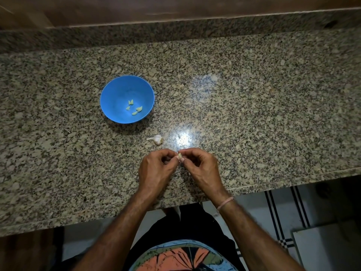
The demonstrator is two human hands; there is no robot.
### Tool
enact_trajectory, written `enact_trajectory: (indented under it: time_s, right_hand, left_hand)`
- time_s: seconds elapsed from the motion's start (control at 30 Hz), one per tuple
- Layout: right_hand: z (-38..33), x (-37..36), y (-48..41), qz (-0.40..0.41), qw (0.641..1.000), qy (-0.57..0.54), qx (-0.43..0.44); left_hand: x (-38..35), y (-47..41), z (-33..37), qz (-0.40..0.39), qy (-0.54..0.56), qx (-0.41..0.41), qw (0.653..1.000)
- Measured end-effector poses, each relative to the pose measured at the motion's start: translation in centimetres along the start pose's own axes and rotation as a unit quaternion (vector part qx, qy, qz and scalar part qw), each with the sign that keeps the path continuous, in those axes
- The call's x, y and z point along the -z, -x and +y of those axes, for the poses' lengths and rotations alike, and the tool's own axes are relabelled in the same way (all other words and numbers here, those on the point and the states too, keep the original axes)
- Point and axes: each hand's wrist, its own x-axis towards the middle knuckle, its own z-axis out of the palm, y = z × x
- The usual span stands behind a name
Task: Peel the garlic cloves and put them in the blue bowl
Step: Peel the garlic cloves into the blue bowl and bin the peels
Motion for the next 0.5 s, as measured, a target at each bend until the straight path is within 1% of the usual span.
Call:
enact_trajectory:
  time_s: [0.13,0.33,0.43,0.5]
  right_hand:
    - [-0.04,0.00,-0.06,-0.001,1.000,-0.002,0.000]
    - [-0.23,-0.03,-0.10,-0.032,0.999,0.006,0.013]
    - [-0.36,0.01,-0.23,-0.045,0.999,-0.017,0.012]
    - [-0.17,-0.05,-0.30,-0.039,0.998,-0.046,-0.007]
  left_hand:
    - [0.17,-0.15,-0.32,-0.013,0.027,0.008,1.000]
    - [0.14,-0.28,-0.27,0.001,-0.002,0.011,1.000]
    - [0.07,-0.37,-0.19,0.000,-0.011,0.017,1.000]
    - [-0.07,-0.45,-0.26,-0.001,-0.002,0.028,1.000]
